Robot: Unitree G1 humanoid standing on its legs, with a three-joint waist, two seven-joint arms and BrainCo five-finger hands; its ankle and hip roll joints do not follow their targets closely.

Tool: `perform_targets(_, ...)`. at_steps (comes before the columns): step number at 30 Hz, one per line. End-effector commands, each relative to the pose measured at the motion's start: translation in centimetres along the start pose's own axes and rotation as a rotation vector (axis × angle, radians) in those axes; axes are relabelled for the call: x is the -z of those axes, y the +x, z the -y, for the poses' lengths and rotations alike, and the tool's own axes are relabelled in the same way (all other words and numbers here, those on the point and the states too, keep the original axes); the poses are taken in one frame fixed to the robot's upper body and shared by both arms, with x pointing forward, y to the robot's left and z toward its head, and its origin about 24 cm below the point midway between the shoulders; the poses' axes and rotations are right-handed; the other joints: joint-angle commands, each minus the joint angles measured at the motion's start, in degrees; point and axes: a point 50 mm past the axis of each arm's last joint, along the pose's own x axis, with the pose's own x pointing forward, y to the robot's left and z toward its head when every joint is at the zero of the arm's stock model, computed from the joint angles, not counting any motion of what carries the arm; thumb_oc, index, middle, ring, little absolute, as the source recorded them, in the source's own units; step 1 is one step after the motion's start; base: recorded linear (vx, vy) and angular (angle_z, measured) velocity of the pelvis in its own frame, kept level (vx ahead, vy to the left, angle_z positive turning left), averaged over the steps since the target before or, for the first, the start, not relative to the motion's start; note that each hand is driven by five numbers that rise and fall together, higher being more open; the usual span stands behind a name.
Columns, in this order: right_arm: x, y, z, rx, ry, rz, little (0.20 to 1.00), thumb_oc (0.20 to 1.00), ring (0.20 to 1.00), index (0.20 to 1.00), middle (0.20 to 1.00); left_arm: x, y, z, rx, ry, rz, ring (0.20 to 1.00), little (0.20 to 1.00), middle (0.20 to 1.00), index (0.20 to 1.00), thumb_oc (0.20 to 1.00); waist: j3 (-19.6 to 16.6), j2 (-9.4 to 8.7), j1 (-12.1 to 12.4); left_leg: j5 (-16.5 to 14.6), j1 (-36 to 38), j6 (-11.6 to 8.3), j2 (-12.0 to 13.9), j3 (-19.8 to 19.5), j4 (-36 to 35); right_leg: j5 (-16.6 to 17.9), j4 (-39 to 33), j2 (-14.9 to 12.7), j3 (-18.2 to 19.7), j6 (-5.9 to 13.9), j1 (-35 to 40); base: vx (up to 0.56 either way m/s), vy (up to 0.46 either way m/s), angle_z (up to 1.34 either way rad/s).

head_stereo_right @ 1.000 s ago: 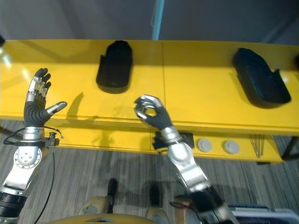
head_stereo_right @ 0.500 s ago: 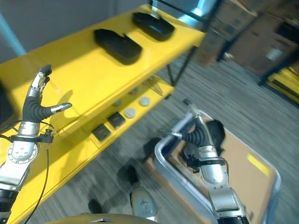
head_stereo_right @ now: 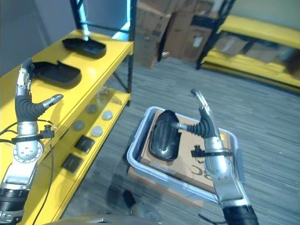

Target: Move parts from the plastic box to the shelf.

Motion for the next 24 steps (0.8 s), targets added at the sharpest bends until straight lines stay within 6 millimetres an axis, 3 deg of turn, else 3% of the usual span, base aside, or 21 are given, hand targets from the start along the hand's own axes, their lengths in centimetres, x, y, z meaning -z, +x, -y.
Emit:
perform_targets(1,-1.9,0.9,0.9,0.067,0.074,0.107,1.000,1.000,1.000,1.000,1.000,-0.6,0.5,-0.7,0.008,0.033,0.062,1.000,1.000,1.000,1.000,1.000,1.6,-1.21,1.9,-1.9,1.8,-2.83,2.5,2.6,-2.4,-7.9,5.5,0.0,-1.9,7.25,-0.6,-0.23,-0.022,-0.61)
perform_targets(2,-1.9,0.7,-0.1,0.049,0.113,0.092,1.000,1.000,1.000,1.000,1.000,-0.3,0.4,-0.8,0.025,0.049,0.045,1.000,1.000,1.000,1.000,1.000,2.3,-2.08,1.9,-1.5,1.5,-2.41,3.0,3.5,-4.0,-7.7,5.7,0.8,-2.8,8.30,-1.5,-0.18,-0.029,-0.67)
perform_targets(4,-1.9,0.7,-0.1,0.050,0.115,0.093,1.000,1.000,1.000,1.000,1.000,-0.3,0.5,-0.8,0.025,0.051,0.047,1.000,1.000,1.000,1.000,1.000,2.2,-2.43,2.0,-1.0,1.3,-2.54,2.8,3.7,-4.3,-7.3,5.5,0.7,-2.5,8.34,-1.7,-0.08,-0.020,-0.60)
perform_targets(5,-1.9,0.5,-0.8,0.020,0.130,0.082,1.000,1.000,1.000,1.000,1.000,-0.3,0.5,-1.0,0.029,0.058,0.048,1.000,1.000,1.000,1.000,1.000,2.8,-2.79,2.3,-0.5,1.8,-2.54,3.7,5.6,-6.2,-7.6,6.0,-0.1,-6.1,9.80,-2.5,-0.05,-0.023,-0.84)
perform_targets(7,-1.9,0.5,-0.8,0.020,0.132,0.083,1.000,1.000,1.000,1.000,1.000,-0.3,0.5,-1.0,0.028,0.060,0.049,1.000,1.000,1.000,1.000,1.000,2.7,-3.19,2.4,0.2,1.7,-2.65,3.5,5.8,-6.6,-7.1,5.8,-0.3,-5.9,9.85,-2.7,-0.06,-0.036,-0.80)
perform_targets(8,-1.6,0.3,-1.1,0.002,0.124,0.063,1.000,1.000,1.000,1.000,1.000,-0.3,0.5,-1.0,0.033,0.054,0.045,1.000,1.000,1.000,1.000,1.000,3.4,-2.52,2.4,0.5,2.0,-2.77,4.4,6.6,-7.2,-8.5,6.7,-2.3,-8.8,10.55,-2.5,-0.14,-0.132,-0.43)
perform_targets(9,-1.3,0.2,-1.0,-0.003,0.098,0.048,1.000,1.000,1.000,1.000,1.000,-0.2,0.4,-0.7,0.038,0.033,0.034,1.000,1.000,1.000,1.000,1.000,4.1,-1.57,2.4,1.4,1.6,-2.98,5.3,5.7,-7.5,-9.2,8.4,-5.1,-8.9,9.79,-2.2,-0.14,-0.132,-0.43)
perform_targets(10,-1.3,0.2,-1.0,-0.003,0.098,0.048,1.000,1.000,1.000,1.000,1.000,-0.2,0.4,-0.7,0.038,0.033,0.034,1.000,1.000,1.000,1.000,1.000,4.1,-1.57,2.4,1.4,1.6,-2.98,5.3,5.7,-7.5,-9.2,8.4,-5.1,-8.9,9.79,-2.2,-0.13,-0.139,0.11)
perform_targets(11,-1.2,0.2,-0.8,-0.002,0.083,0.046,1.000,1.000,1.000,1.000,1.000,-0.2,0.3,-0.6,0.047,0.026,0.033,1.000,1.000,1.000,1.000,1.000,4.1,-0.95,2.5,1.5,1.7,-3.06,5.7,5.1,-7.9,-9.1,8.5,-6.8,-9.1,9.04,-1.9,-0.07,-0.167,0.34)
perform_targets(12,-1.1,0.6,-0.6,0.009,0.076,0.043,1.000,1.000,1.000,1.000,1.000,-0.5,0.5,-0.5,0.061,0.022,0.052,1.000,1.000,1.000,1.000,1.000,4.0,-0.07,2.9,1.5,1.3,-3.42,6.6,5.1,-7.7,-8.7,7.3,-11.6,-10.9,8.07,-0.2,-0.07,-0.167,0.54)
perform_targets(14,-1.1,0.8,-0.6,0.012,0.078,0.044,1.000,1.000,1.000,1.000,1.000,-0.4,0.5,-0.5,0.057,0.031,0.045,1.000,1.000,1.000,1.000,1.000,3.9,-0.04,3.0,1.4,1.6,-3.49,6.5,5.3,-7.8,-7.6,6.8,-12.8,-12.0,7.84,-0.5,0.00,-0.123,0.42)
perform_targets(15,-0.8,0.5,-0.8,0.008,0.093,0.022,1.000,1.000,1.000,1.000,1.000,0.0,0.3,-0.4,0.070,0.048,0.029,1.000,1.000,1.000,1.000,1.000,2.9,-0.52,3.1,1.9,1.8,-3.81,6.0,5.9,-8.6,-7.9,4.5,-13.7,-13.5,8.71,-0.2,0.09,-0.192,0.11)
perform_targets(18,-0.2,0.8,-1.4,-0.006,0.091,-0.008,1.000,1.000,1.000,1.000,1.000,0.7,-0.6,-0.5,0.102,0.064,-0.026,1.000,1.000,1.000,1.000,1.000,1.6,-0.64,4.0,2.5,2.4,-4.42,6.0,7.7,-10.2,-8.1,1.7,-13.3,-14.3,8.82,0.1,0.06,-0.159,-0.18)
perform_targets(21,0.6,2.1,-0.7,0.053,-0.034,-0.023,1.000,1.000,1.000,1.000,1.000,1.1,-1.4,0.5,0.188,0.089,-0.045,1.000,1.000,1.000,1.000,1.000,1.8,1.00,4.5,3.9,2.1,-4.96,6.9,7.0,-11.8,-9.2,0.9,-12.3,-15.2,7.42,0.3,0.00,-0.139,-0.31)
perform_targets(24,0.8,3.2,-0.5,0.099,-0.045,-0.027,1.000,1.000,1.000,1.000,1.000,0.8,-1.4,1.3,0.222,0.067,-0.029,1.000,1.000,1.000,1.000,1.000,2.2,2.16,4.5,4.7,1.5,-5.23,7.4,6.4,-12.8,-9.5,0.9,-11.7,-16.0,6.80,-0.2,-0.05,-0.077,0.11)
